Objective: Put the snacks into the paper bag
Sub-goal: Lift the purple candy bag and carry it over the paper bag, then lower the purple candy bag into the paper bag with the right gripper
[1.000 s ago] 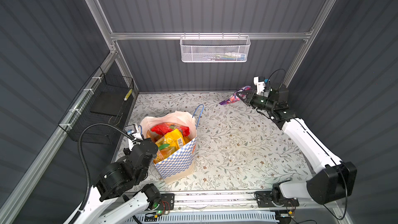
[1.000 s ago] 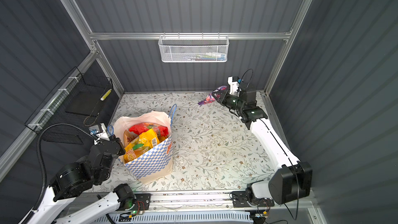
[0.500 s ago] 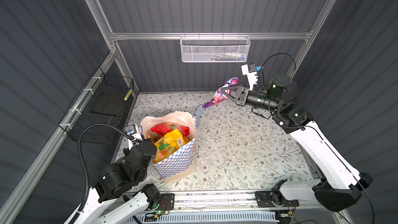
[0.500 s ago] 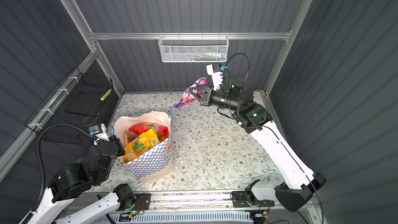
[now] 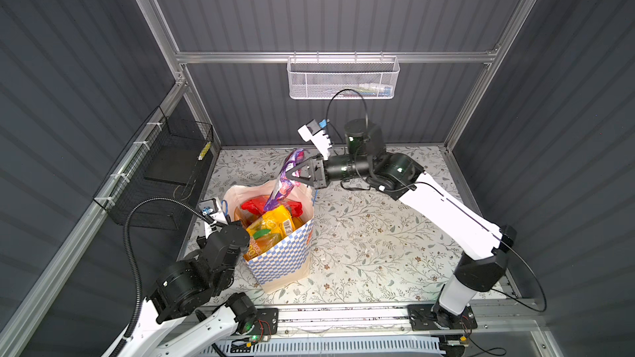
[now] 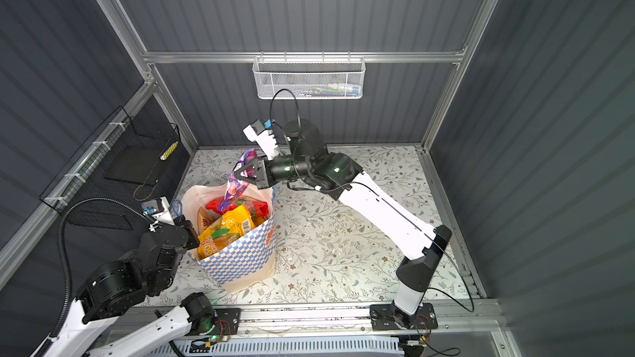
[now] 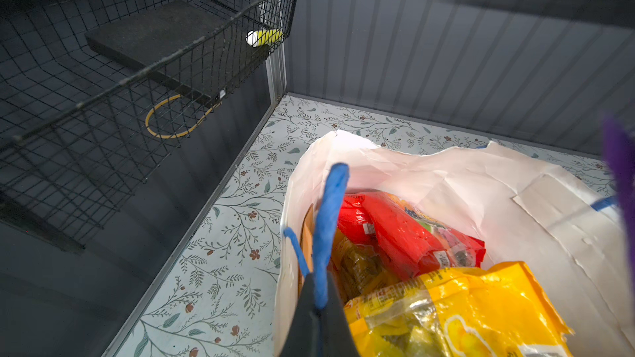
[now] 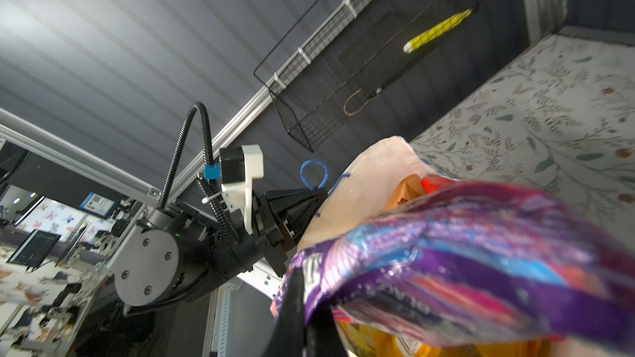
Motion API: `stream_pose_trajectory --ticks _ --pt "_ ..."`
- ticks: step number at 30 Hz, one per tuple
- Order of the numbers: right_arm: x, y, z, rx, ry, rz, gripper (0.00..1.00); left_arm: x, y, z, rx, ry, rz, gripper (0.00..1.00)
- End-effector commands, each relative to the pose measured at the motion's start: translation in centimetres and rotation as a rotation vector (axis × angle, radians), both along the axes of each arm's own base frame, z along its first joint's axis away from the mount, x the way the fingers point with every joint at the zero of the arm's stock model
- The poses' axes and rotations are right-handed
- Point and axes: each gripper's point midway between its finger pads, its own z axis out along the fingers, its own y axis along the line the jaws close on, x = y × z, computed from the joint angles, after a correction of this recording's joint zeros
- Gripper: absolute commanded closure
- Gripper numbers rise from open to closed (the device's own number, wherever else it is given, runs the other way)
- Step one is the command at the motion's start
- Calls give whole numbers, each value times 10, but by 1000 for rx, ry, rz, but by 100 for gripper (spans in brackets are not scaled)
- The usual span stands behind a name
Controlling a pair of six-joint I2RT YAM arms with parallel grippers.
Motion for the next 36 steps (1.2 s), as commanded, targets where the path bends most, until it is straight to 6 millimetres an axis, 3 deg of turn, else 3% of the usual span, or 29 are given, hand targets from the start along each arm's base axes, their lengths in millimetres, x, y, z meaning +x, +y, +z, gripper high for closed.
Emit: stream_pose_trajectory --ticks 1,6,16,21,26,28,31,32,36 --pt "-23 12 3 19 -1 120 100 -3 4 0 -16 -11 -2 100" --pt "-27 39 -40 -84 52 184 100 -2 3 0 -16 -12 -3 100" --pt "-41 66 -60 -126 64 276 100 -3 3 0 -14 -10 -3 100" --pt "-25 59 -118 -246 131 235 100 -3 3 -1 -13 -9 -4 100" --pt "15 32 -184 -464 94 43 100 -3 3 1 -19 -15 -4 100" --pt "32 21 -202 -549 50 -46 90 -2 2 1 -18 -14 -6 100" --pt "39 16 -190 -557 0 -90 77 -1 1 1 -15 -15 -9 100" --pt "37 16 -179 -533 -20 -93 67 -1 0 1 -15 -13 -10 100" --pt "31 9 -130 -453 -169 -155 52 0 -1 0 -11 -9 -10 100"
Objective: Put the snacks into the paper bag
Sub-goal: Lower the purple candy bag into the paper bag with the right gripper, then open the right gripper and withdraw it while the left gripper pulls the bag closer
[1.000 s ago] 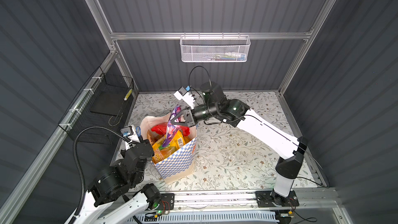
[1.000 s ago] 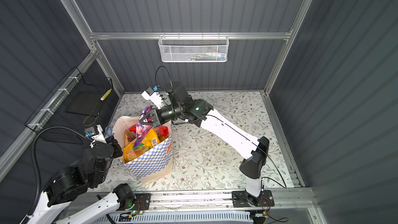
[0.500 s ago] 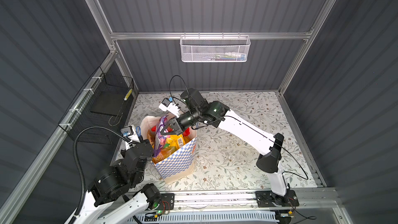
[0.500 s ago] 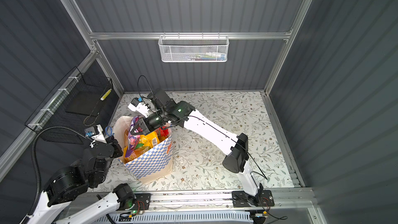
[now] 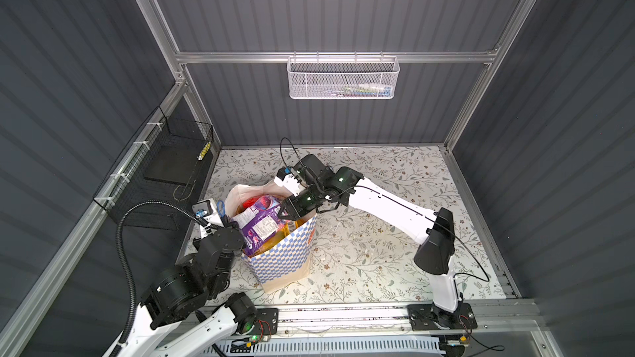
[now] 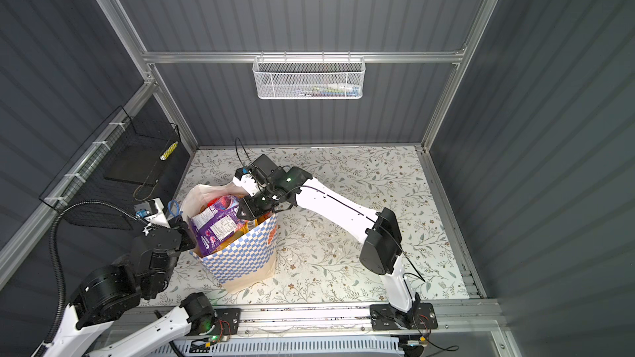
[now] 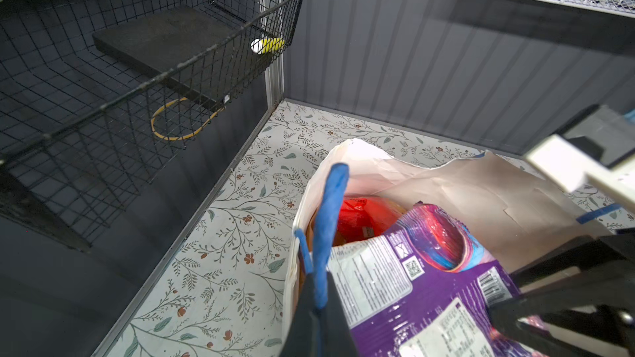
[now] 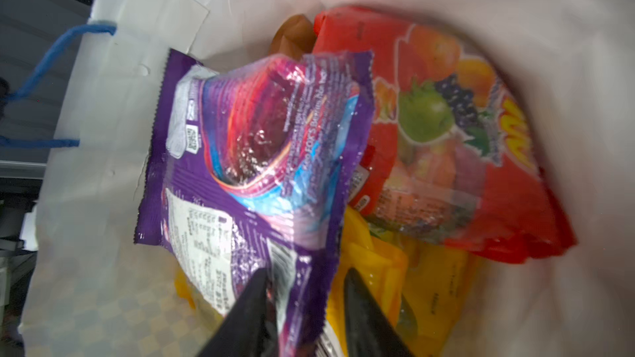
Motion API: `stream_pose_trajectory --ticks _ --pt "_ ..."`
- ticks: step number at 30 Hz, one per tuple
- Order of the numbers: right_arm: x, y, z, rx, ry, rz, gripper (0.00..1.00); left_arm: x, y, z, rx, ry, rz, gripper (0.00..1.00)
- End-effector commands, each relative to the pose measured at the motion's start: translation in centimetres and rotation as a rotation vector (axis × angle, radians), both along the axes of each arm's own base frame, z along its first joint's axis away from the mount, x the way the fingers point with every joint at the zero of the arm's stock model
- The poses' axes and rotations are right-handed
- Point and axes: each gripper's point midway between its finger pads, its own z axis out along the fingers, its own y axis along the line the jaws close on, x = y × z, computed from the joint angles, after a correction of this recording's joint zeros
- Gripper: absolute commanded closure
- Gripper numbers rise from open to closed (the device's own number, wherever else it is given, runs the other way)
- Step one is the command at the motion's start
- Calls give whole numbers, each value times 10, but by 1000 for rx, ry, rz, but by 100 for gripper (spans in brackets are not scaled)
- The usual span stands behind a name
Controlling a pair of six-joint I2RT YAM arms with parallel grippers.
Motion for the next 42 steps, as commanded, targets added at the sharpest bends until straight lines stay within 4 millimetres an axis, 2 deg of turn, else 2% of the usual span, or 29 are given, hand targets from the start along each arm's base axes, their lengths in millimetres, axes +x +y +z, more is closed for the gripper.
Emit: stream_pose_trajectory --ticks 1,5,9,13,17,22,26,27,28,30,32,34,37,39,40,42 --pt "5 -18 53 53 -175 -59 52 1 -2 -4 18 16 -7 100" --pt "-5 -26 78 93 -201 -52 53 2 -3 -4 21 14 -13 100" --pt "-12 -47 109 139 -281 -70 39 2 -6 -7 33 28 -35 100" --pt "0 -82 138 143 -396 -171 20 6 -12 -2 10 10 -47 100" --pt "21 -114 137 106 -411 -280 13 6 -14 -1 2 8 -54 100" --pt "42 -123 113 116 -319 -342 13 8 -17 1 -2 4 -59 100" --pt "54 -112 92 134 -233 -339 22 12 -25 3 -5 11 -87 100" --pt "54 -107 89 144 -209 -322 28 13 -30 4 -9 16 -105 100" --pt "53 -100 88 156 -186 -295 37 15 -36 5 -11 23 -122 100" --pt "43 -84 96 234 -113 -191 75 21 -51 11 -25 32 -170 100" --pt "37 -79 113 323 -67 -122 100 29 -75 20 -51 37 -246 100" --pt "41 -88 132 382 -88 -139 100 38 -101 31 -67 49 -323 100" --pt "51 -116 165 460 -155 -210 100 56 -144 58 -87 43 -435 100" --pt "55 -136 187 501 -177 -242 100 69 -176 89 -107 15 -525 100" --pt "56 -144 195 510 -186 -256 100 75 -189 97 -99 9 -555 100" --pt "62 -163 210 521 -196 -298 100 91 -208 124 -90 -22 -567 100"
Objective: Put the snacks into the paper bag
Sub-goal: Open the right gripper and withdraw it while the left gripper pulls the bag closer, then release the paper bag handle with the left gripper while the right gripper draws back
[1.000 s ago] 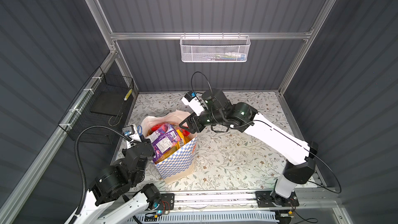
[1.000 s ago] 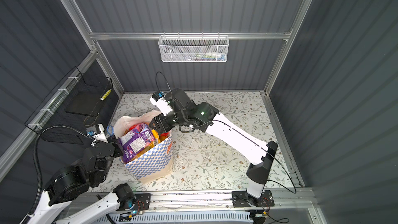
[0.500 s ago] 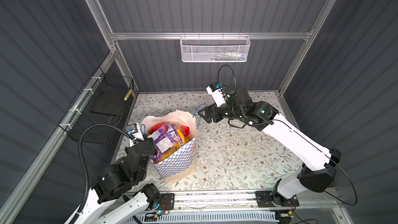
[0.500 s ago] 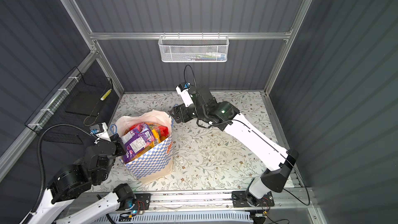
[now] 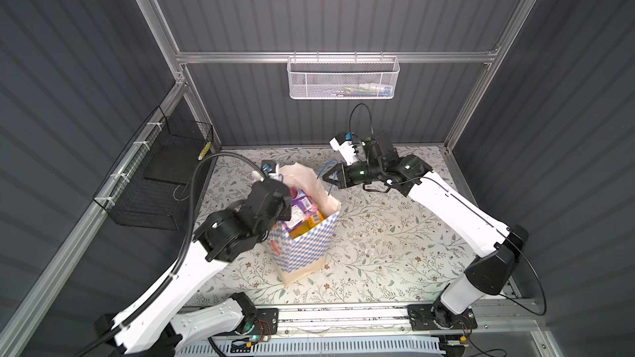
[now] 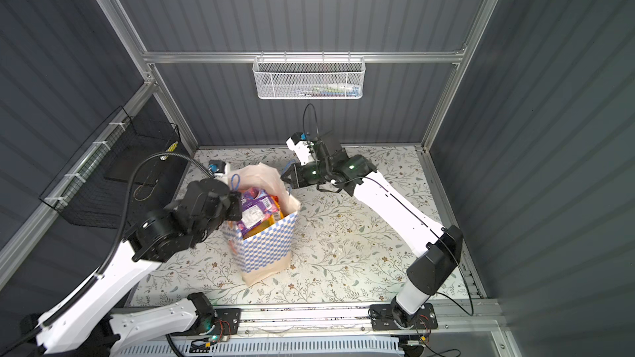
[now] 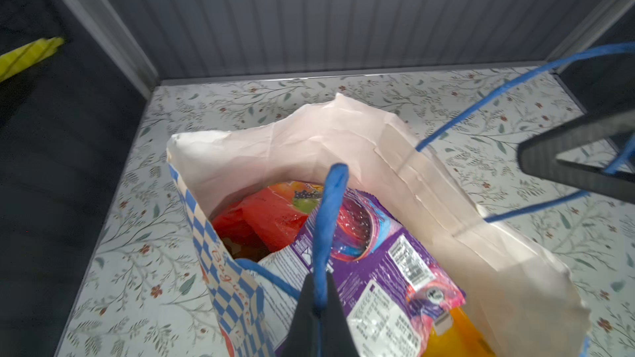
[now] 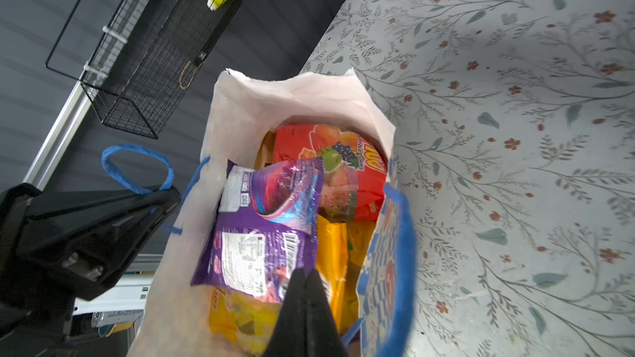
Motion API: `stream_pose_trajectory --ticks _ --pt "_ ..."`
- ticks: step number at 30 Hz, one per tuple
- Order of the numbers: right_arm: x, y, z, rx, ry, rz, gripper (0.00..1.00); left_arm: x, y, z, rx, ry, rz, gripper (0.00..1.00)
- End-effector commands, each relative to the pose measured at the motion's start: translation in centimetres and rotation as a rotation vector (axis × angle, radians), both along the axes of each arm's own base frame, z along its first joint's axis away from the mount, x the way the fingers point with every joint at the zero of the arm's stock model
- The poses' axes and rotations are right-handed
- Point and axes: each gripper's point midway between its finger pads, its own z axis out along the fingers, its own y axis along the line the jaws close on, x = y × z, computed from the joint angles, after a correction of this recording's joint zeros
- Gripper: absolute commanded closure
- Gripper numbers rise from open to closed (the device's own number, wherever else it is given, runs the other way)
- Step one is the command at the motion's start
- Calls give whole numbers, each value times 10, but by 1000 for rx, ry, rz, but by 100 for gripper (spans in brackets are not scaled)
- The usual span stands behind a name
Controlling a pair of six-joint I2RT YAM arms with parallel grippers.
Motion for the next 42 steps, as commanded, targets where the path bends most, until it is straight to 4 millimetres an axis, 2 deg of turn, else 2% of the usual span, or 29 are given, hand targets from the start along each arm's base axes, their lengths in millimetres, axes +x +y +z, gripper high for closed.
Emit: stream_pose_trajectory --ticks 1,4,6,8,10,14,17,20,22,24,27,30,36,38,40,42 --pt "-15 -33 130 257 -232 -1 100 22 -49 104 -213 -223 -126 100" --pt "-7 -60 143 274 -237 -67 100 34 -62 137 -241 -300 -140 100" --pt "-6 -75 148 277 -243 -92 100 43 -65 144 -234 -336 -118 100" --pt "-5 -89 146 266 -252 -122 100 51 -72 139 -222 -339 -116 100" --pt "-2 -103 142 256 -253 -158 100 56 -84 129 -217 -325 -143 100" --pt "0 -124 126 255 -233 -204 100 71 -106 83 -180 -244 -151 100" --pt "2 -136 91 241 -196 -247 100 76 -116 48 -173 -176 -157 100" --pt "10 -147 50 230 -140 -306 100 76 -128 21 -180 -121 -190 100" --pt "14 -153 27 213 -92 -332 100 79 -127 5 -148 -91 -170 100" --pt "14 -151 19 210 -72 -325 100 80 -122 1 -136 -89 -146 100" --pt "10 -150 31 230 -85 -310 100 76 -118 17 -172 -125 -148 100" --pt "11 -150 55 242 -124 -308 100 80 -109 41 -162 -184 -108 100" --pt "28 -134 109 281 -145 -227 100 109 -94 81 -91 -312 -26 100" --pt "31 -135 123 286 -171 -238 100 122 -86 84 -120 -295 -6 100" --pt "29 -135 130 289 -185 -234 100 120 -89 86 -150 -274 -28 100" --pt "26 -135 123 282 -182 -228 100 112 -90 83 -201 -267 -54 100"
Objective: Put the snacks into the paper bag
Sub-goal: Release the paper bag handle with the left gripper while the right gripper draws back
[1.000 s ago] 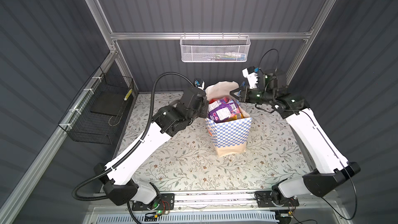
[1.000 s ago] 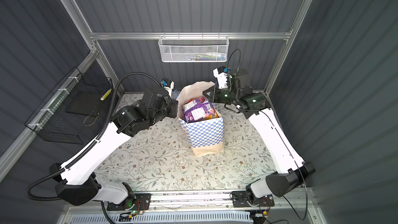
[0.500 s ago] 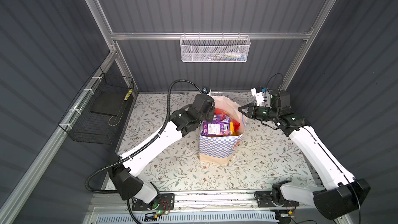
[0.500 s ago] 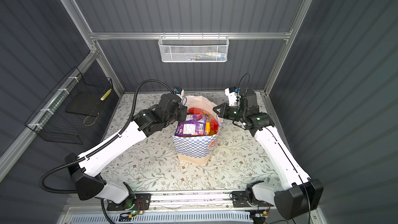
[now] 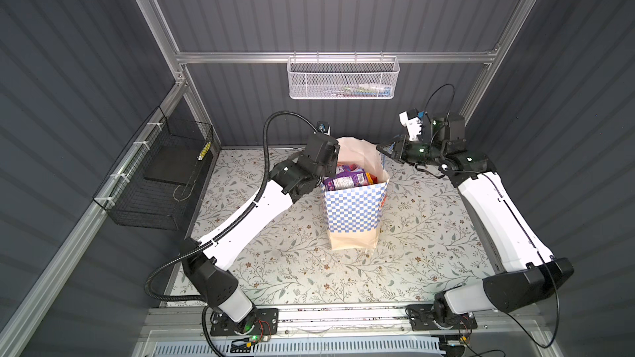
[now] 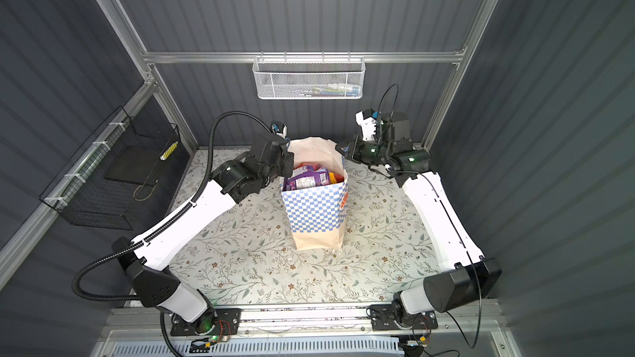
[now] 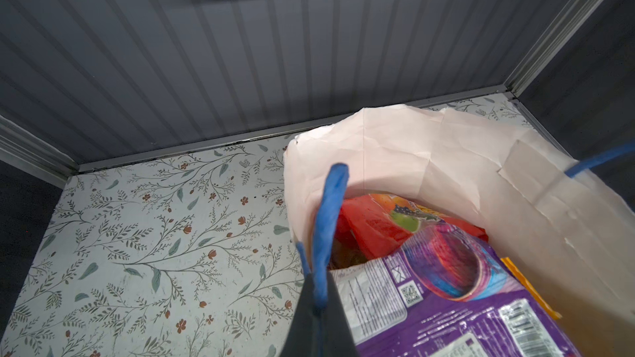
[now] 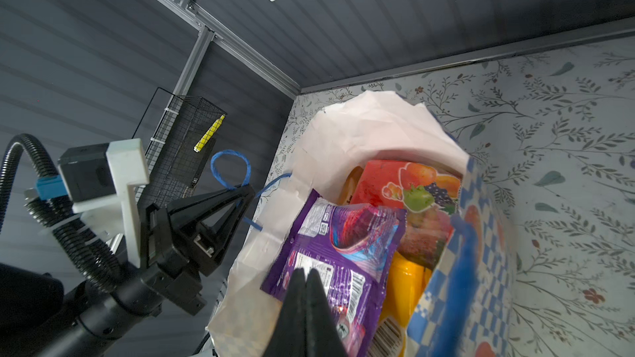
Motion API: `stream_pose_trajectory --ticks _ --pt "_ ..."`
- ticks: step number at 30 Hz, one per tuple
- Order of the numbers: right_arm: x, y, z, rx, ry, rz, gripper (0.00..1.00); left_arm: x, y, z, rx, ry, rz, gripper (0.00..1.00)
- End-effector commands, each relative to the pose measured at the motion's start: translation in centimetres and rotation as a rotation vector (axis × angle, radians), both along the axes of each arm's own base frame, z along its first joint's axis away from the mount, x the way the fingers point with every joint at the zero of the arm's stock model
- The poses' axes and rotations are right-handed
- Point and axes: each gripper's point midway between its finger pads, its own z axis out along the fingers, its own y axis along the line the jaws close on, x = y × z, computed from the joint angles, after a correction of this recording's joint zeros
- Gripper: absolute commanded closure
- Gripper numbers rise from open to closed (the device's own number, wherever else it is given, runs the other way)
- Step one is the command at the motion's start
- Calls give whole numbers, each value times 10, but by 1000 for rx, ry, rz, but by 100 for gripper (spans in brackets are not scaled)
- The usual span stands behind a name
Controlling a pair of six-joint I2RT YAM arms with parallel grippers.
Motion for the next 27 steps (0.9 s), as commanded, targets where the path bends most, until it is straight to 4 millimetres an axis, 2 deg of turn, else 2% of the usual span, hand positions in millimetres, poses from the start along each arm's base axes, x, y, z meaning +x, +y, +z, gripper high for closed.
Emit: stream_pose_trajectory --ticks 1,3,8,11,14,15,16,19,21,23,24,27 --pt "-27 5 68 86 -231 76 100 -12 7 83 -244 -193 -16 100" --pt "-28 3 45 77 -202 67 100 -18 13 69 -256 -181 -9 100" --pt "-24 -3 -17 45 -118 22 100 -26 20 17 -257 -106 14 100" --pt "-21 -3 -26 45 -86 11 99 -26 27 0 -231 -91 45 100" --pt "-24 -4 -13 59 -96 8 90 -27 33 9 -231 -113 67 98" --pt "-26 -5 -8 63 -104 1 82 -28 33 12 -235 -116 57 94" --pt "-27 -7 -2 71 -110 -8 74 -30 32 16 -243 -121 45 85" --pt "-32 -8 10 122 -96 -19 56 -33 34 25 -248 -143 33 49" --pt "-36 -10 14 144 -76 -36 37 -35 37 27 -237 -144 32 26" --pt "-40 -22 20 137 -92 -103 16 -40 40 27 -234 -137 30 2" --pt "-41 -28 22 131 -103 -139 2 -42 39 27 -239 -133 17 0" --pt "-43 -42 28 121 -127 -217 1 -52 37 34 -263 -121 -33 0"
